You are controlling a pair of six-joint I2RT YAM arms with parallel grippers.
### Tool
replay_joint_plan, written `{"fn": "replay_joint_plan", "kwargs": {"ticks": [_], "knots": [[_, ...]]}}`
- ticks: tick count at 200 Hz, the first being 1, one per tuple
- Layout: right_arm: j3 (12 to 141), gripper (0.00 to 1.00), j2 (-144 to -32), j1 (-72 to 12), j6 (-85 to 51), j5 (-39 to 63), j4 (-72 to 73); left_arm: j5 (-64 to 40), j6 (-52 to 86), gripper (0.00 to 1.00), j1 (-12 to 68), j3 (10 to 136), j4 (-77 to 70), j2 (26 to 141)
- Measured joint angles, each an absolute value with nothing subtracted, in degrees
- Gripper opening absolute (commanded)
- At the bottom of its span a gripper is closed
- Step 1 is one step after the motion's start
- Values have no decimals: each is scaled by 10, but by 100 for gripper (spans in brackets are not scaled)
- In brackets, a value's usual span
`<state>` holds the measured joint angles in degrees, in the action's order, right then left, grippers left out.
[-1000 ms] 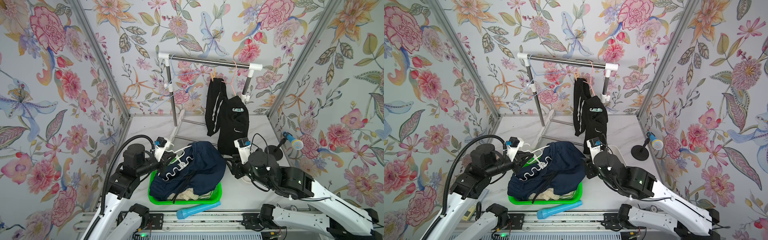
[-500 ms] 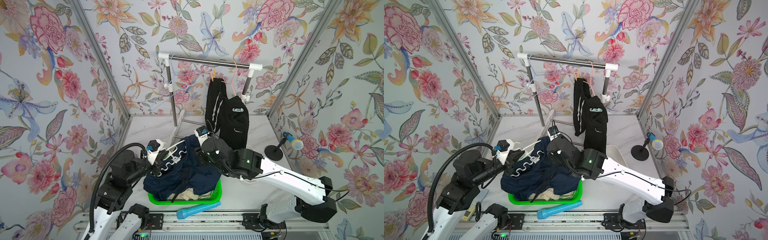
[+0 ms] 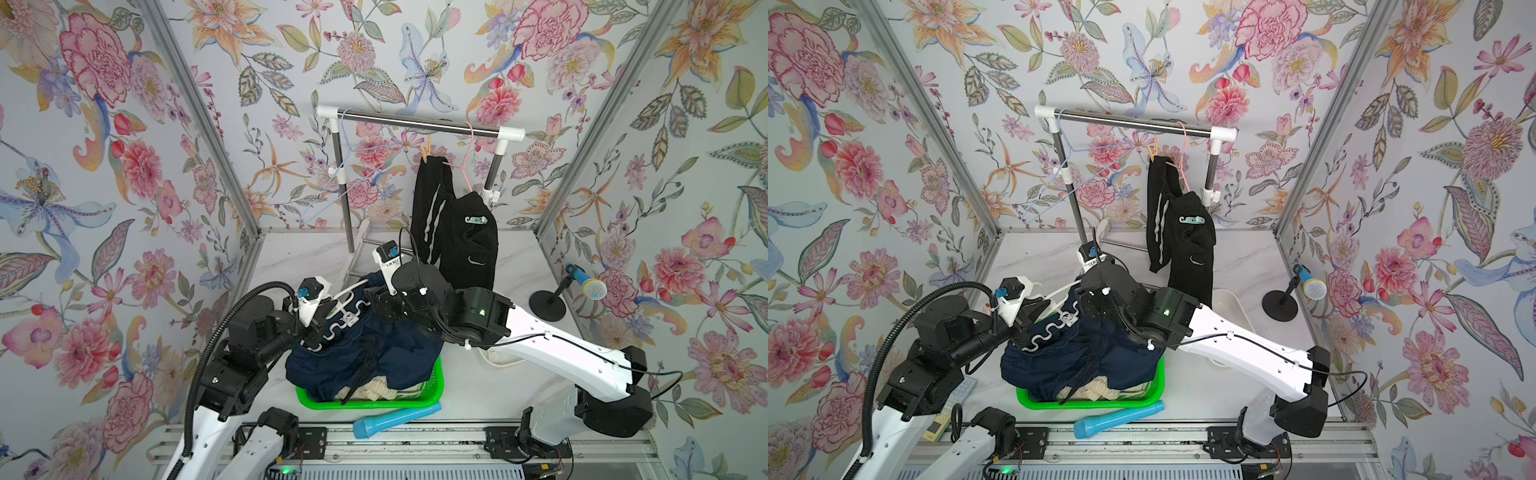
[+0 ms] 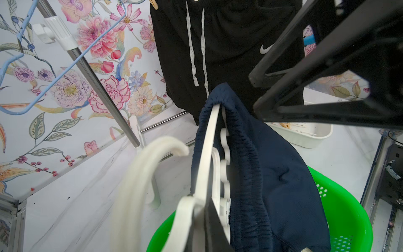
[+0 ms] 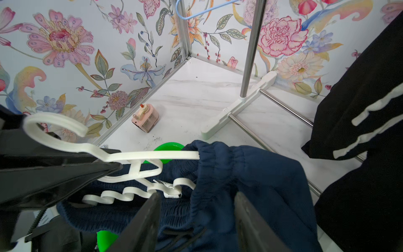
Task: Remove the clothespins securing shorts to the hanger
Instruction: Remove the shorts from the hanger.
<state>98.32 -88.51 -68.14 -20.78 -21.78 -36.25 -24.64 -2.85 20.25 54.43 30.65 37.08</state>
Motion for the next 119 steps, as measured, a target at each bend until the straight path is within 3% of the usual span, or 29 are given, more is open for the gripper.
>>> {"fn": "replay_joint_plan", "kwargs": {"ticks": [59, 119], "knots": [[985, 50, -916, -663, -207, -210, -364, -253, -29, 0, 203, 544, 310, 371], [997, 20, -926, -659, -197, -245, -379, -263, -43, 0, 203, 548, 338, 371]]}}
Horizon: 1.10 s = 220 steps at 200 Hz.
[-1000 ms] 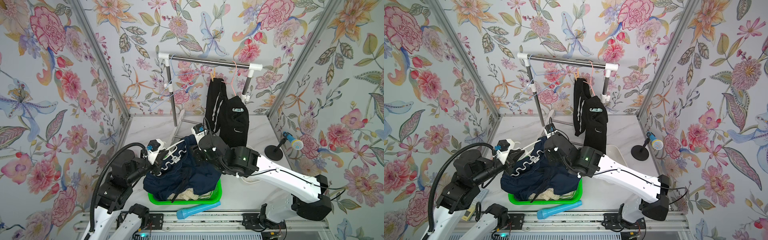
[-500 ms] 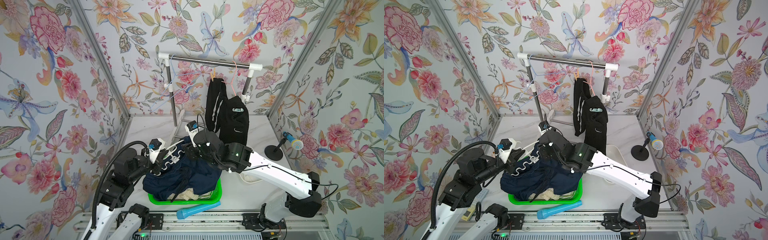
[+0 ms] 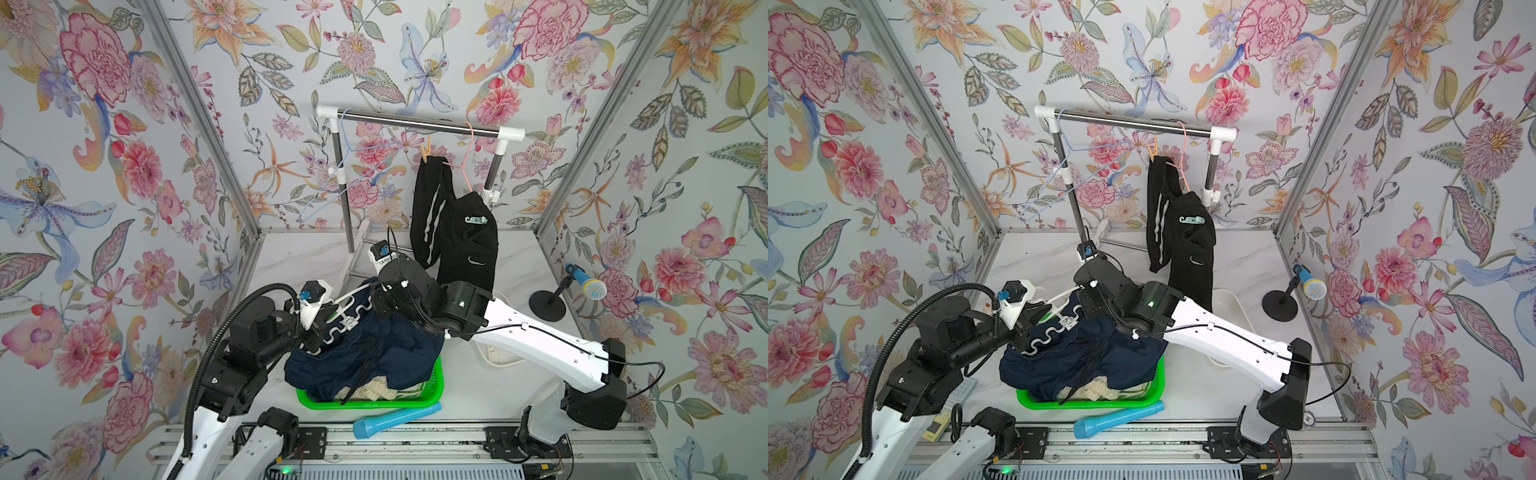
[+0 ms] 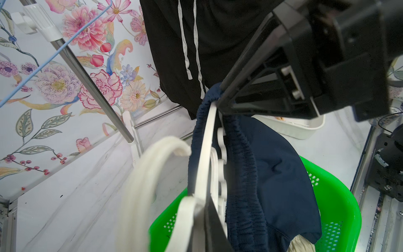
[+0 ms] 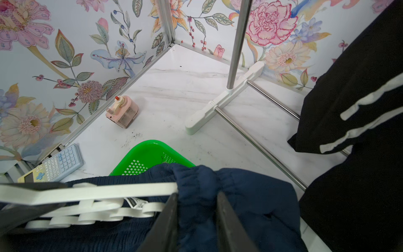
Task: Remove the clothespins securing shorts to the hanger
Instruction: Remove the shorts from the hanger.
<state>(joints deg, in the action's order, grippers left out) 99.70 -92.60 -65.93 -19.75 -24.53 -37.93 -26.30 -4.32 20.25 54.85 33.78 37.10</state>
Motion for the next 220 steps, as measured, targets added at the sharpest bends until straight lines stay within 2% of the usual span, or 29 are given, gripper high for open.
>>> {"fn": "replay_joint_plan", "kwargs": {"ticks": [55, 104, 110, 121, 140, 165, 176, 220], "knots": [[996, 1, -926, -652, -190, -269, -393, -263, -57, 0, 203, 553, 363, 358], [981, 0, -919, -652, -191, -254, -393, -263, -61, 0, 203, 553, 373, 358], [977, 9, -916, -652, -193, -250, -393, -263, -62, 0, 203, 553, 375, 359], [969, 32, -911, -652, -197, -244, -393, -264, -63, 0, 203, 553, 378, 359], [955, 49, -896, -653, -204, -235, -394, -265, -63, 0, 203, 553, 380, 360], [947, 58, -882, -658, -227, -234, -394, -266, -63, 0, 203, 553, 380, 361], [947, 65, -881, -663, -235, -234, -393, -267, -63, 0, 203, 553, 379, 361], [940, 66, -885, -675, -259, -234, -393, -269, -63, 0, 203, 553, 377, 363]]}}
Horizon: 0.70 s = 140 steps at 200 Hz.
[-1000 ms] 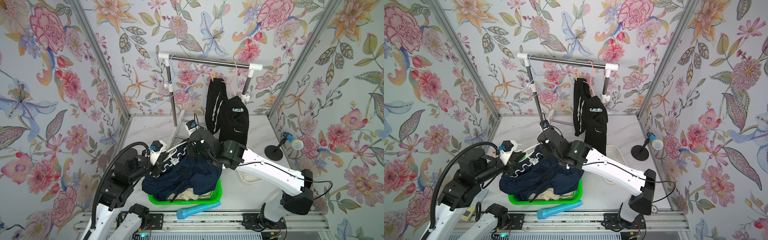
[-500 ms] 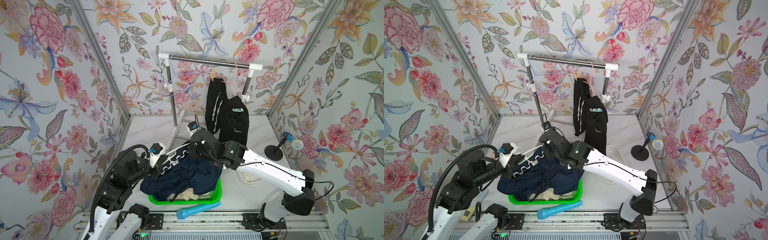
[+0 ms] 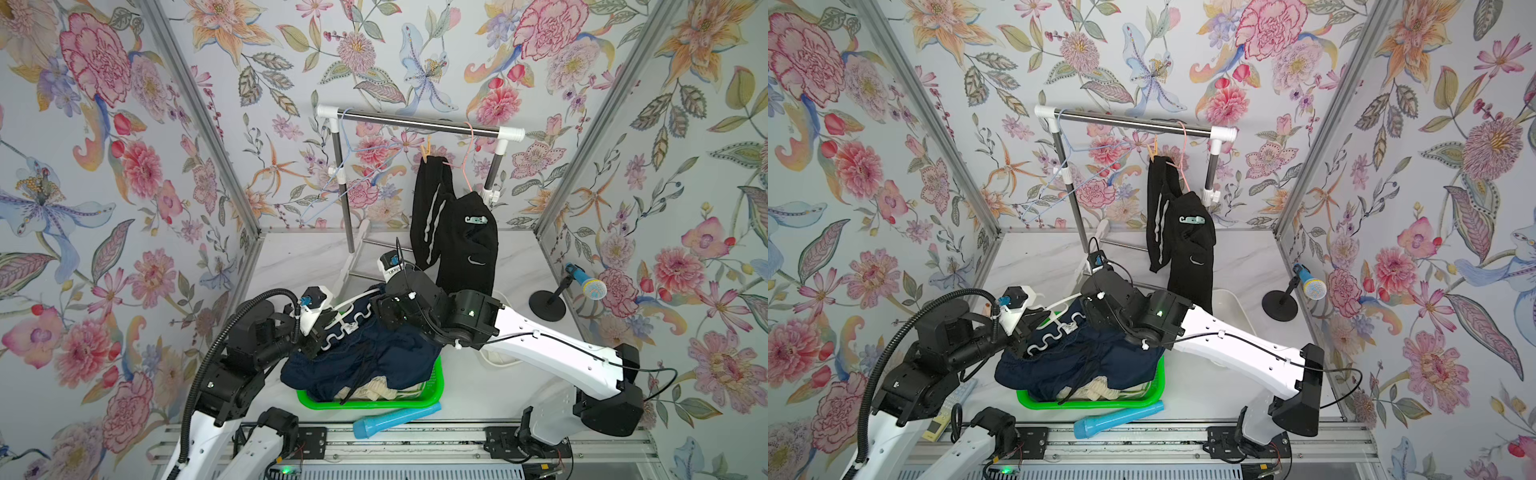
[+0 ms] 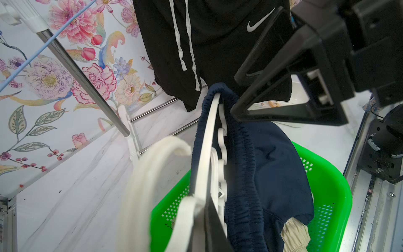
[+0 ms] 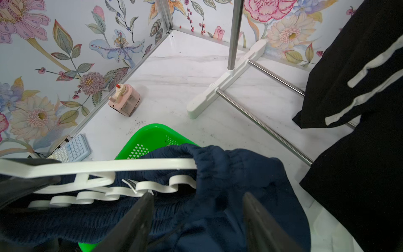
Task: Remove the clothespins securing shorts to the hanger
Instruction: Remove the shorts from the hanger.
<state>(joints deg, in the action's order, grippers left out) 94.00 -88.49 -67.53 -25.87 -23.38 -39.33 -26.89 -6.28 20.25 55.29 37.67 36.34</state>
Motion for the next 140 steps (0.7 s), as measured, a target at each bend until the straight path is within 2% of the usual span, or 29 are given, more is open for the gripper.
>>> {"fn": "replay_joint_plan", "kwargs": {"ticks": [28, 63, 79, 88, 98, 116, 140], "knots": [[929, 61, -891, -674, -276, -243, -392, -272, -63, 0, 203, 553, 376, 365], [921, 44, -900, -661, -287, -249, -394, -281, -62, 0, 203, 553, 374, 362], [919, 28, -900, -658, -289, -250, -394, -281, -63, 0, 203, 553, 373, 361], [919, 14, -900, -657, -293, -251, -393, -281, -63, 0, 203, 553, 373, 360], [917, 6, -900, -657, -287, -252, -393, -281, -63, 0, 203, 553, 373, 361], [909, 0, -898, -656, -291, -258, -391, -281, -65, 0, 203, 553, 374, 361], [883, 0, -881, -650, -291, -266, -392, -284, -78, 0, 203, 553, 386, 360]]}}
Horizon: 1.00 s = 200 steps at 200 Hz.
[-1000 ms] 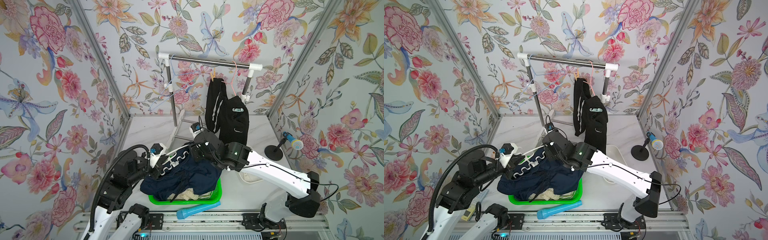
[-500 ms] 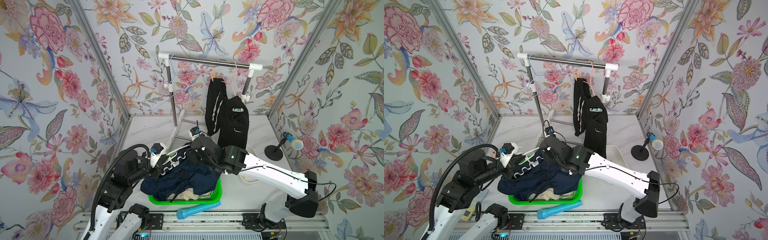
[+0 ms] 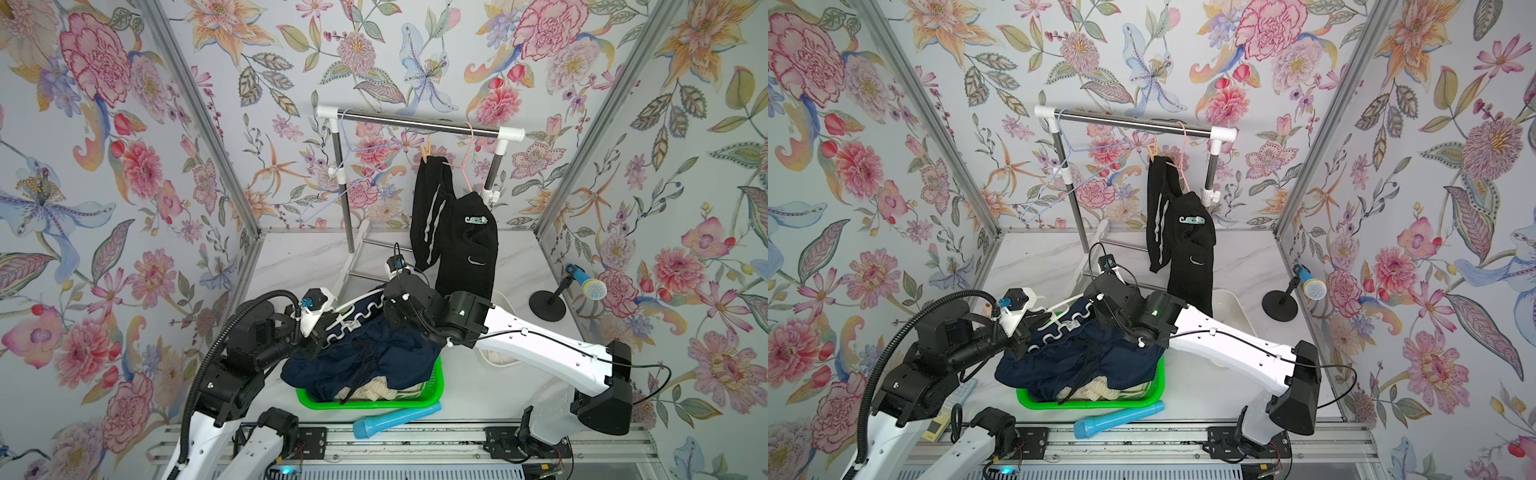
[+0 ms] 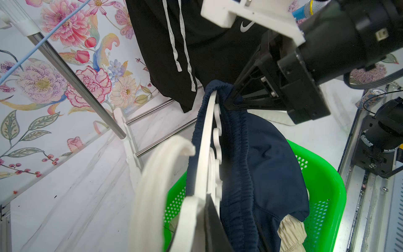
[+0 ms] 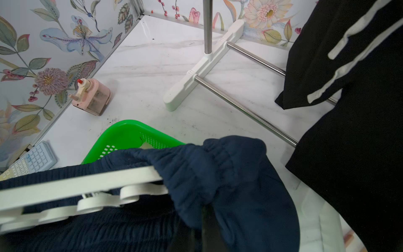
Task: Remove the clothespins securing shorts to the hanger
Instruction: Remove the shorts from the hanger.
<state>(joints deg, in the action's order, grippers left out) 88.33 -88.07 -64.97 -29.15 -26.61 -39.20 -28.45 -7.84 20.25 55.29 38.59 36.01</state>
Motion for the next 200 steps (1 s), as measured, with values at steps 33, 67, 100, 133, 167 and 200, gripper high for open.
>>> {"fn": "replay_joint_plan", "kwargs": {"ticks": [33, 67, 100, 133, 167, 200], "knots": [[851, 0, -834, -630, -292, -276, -394, -300, -97, 0, 203, 553, 399, 344], [825, 0, -784, -610, -292, -270, -391, -316, -101, 0, 203, 554, 398, 312], [801, 0, -772, -599, -293, -253, -386, -331, -98, 0, 203, 554, 381, 298], [779, 0, -771, -594, -294, -235, -380, -330, -83, 0, 203, 554, 362, 291], [768, 0, -762, -607, -283, -227, -362, -274, -20, 0, 203, 546, 307, 280], [769, 0, -757, -649, -246, -228, -340, -220, 77, 0, 203, 524, 208, 270]]}}
